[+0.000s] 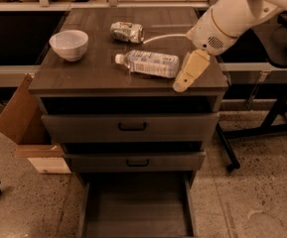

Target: Place blue plastic bottle into bottom drawer

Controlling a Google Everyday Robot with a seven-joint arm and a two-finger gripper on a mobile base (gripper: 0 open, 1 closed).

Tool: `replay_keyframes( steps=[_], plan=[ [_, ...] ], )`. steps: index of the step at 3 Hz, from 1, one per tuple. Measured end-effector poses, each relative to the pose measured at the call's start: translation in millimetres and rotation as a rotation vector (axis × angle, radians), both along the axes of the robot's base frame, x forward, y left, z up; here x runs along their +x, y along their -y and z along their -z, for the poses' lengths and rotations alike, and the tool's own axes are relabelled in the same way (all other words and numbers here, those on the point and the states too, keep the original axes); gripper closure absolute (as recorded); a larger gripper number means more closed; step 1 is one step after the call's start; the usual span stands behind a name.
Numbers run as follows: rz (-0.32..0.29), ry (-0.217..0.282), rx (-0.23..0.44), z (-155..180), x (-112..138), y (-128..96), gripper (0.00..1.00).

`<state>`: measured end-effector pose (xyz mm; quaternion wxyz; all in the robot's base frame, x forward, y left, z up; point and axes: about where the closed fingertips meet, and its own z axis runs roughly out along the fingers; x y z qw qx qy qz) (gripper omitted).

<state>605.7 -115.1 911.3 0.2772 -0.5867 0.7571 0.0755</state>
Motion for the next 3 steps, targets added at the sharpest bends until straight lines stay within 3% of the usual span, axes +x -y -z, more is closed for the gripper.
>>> replay_keyframes(
  steps=[3],
  plan=[
    [-0.008,-0.025,0.055,28.8,61.6,-32.0,0.0]
  ],
)
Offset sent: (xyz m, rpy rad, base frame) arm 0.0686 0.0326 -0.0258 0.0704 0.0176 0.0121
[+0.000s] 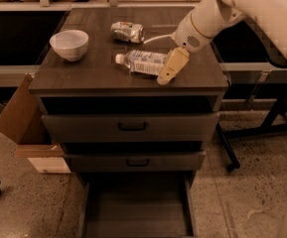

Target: Place blue plastic bottle into bottom drawer

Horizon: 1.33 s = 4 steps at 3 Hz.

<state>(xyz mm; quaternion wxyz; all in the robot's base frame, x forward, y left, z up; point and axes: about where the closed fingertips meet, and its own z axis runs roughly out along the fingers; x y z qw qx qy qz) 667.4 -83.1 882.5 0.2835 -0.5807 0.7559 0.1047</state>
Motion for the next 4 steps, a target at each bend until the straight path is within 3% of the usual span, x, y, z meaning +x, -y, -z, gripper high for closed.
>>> replay_keyframes(
  steps=[3,4],
  plan=[
    [-0.026,-0.06,-0.016,30.3,36.9,-38.9,0.0],
    [-0.046,-0.071,-0.041,36.6,38.9,-50.7,0.17]
  ],
)
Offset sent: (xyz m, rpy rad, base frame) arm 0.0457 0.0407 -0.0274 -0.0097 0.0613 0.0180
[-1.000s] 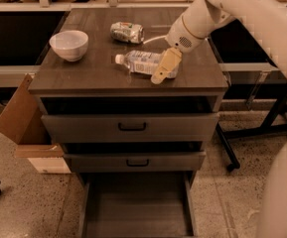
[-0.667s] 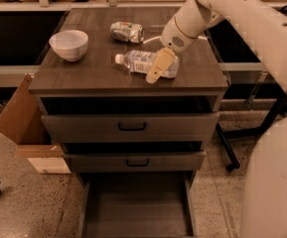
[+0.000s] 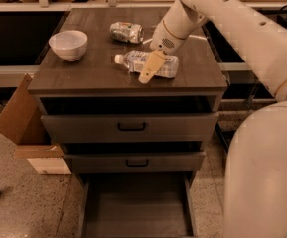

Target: Place blue plastic bottle into bottom drawer

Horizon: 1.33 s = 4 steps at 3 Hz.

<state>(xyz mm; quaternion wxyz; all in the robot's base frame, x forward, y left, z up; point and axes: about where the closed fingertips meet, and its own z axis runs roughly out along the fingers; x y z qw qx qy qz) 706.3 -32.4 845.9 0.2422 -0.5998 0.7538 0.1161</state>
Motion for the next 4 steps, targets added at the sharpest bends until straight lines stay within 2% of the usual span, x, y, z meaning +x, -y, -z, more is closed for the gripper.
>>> replay_keyframes(
  steps=[2,3,4],
  plan=[
    [-0.051,0.01,-0.016,-0.5,-7.8,-16.5,0.64],
    [-0.098,0.061,0.011,-22.2,-26.6,-21.9,0.87],
    [-0.125,0.105,0.068,-52.6,-71.4,-21.9,1.0]
  ],
)
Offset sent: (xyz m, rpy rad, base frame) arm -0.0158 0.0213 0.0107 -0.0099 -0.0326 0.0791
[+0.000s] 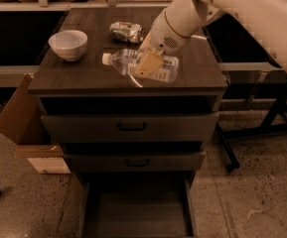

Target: Place blue plastic bottle into bottom drawer

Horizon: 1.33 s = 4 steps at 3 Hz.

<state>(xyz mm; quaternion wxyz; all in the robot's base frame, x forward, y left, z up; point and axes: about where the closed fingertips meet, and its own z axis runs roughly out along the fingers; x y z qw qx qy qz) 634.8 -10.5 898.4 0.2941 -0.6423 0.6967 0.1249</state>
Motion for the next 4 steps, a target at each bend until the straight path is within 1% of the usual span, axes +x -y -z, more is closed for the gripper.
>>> replay_keyframes(
  steps=[1,2,3,4],
  plan=[
    [0.003,-0.047,0.052,3.6,-36.5,5.3,1.0],
    [0.0,-0.048,0.05,4.2,-36.7,4.5,1.0],
    [-0.035,-0.065,0.021,28.9,-62.7,-1.7,1.0],
    [-0.045,-0.087,0.009,61.1,-85.8,-4.8,1.0]
  ],
)
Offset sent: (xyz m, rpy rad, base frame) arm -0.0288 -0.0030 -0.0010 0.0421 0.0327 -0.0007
